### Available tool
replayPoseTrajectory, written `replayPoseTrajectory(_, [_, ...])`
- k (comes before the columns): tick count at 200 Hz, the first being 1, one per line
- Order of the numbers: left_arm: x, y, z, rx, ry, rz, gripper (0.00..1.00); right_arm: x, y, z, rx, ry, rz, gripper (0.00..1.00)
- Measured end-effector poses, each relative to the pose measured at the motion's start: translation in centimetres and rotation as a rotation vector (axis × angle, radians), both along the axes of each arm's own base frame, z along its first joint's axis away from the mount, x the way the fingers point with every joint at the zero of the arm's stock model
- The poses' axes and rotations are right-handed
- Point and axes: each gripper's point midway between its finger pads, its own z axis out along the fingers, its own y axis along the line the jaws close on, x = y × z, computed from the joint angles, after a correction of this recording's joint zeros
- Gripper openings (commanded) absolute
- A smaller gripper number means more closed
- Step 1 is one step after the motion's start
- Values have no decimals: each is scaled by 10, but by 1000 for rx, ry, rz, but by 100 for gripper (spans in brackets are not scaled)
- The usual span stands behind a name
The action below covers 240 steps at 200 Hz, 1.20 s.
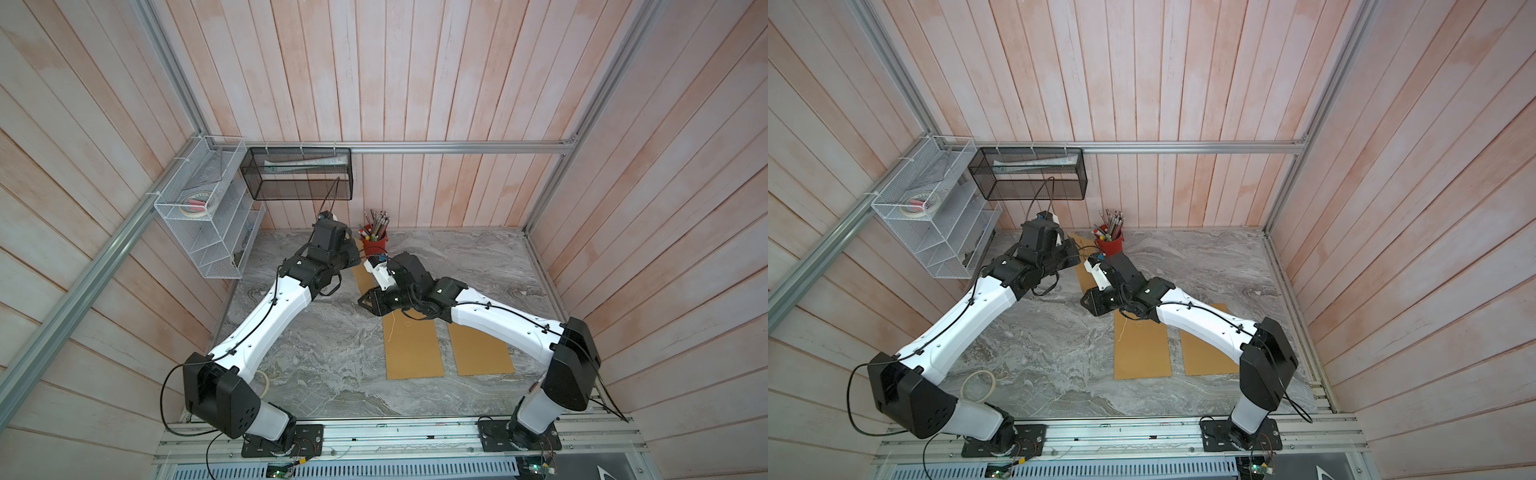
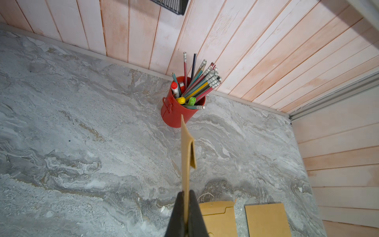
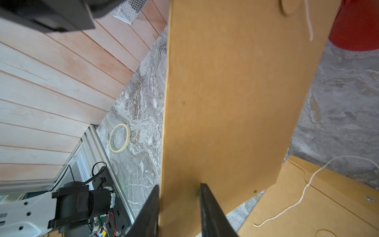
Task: Open the file bag
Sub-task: Pick up the file bag from the center of the board.
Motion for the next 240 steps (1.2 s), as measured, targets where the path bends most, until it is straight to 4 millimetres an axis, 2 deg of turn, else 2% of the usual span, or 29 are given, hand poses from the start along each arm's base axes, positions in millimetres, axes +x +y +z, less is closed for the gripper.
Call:
replayPoseTrajectory(20, [2,7,8,-31,-43,-2,0,-6,-3,-1,12,4,13,33])
replayPoseTrajectory(70, [2,28,20,-79,-126,5,0,-12,-12,-19,26,46,34,34])
replayPoseTrajectory(101, [-4,35,29,-119,-178,-19,0,-2,-36,-43,-9,93,-14,33])
replayPoseTrajectory(126, [-10,28,33,-161,-216,-77,0,8,-58,-51,0,128,-53,34])
replayPoseTrajectory(163, [-20,7,29,-234,-252,-212,0,27,-91,-30,98,113,-98,35])
replayPoseTrajectory(196, [-36,-14,19,-315,-268,-349,0,55,-121,-2,244,71,-129,35])
replayPoseTrajectory(214, [-46,-23,14,-359,-271,-414,0,67,-135,4,307,74,-139,35])
replayPoseTrajectory(240, [-60,-32,13,-409,-283,-490,0,76,-144,12,365,67,-115,35])
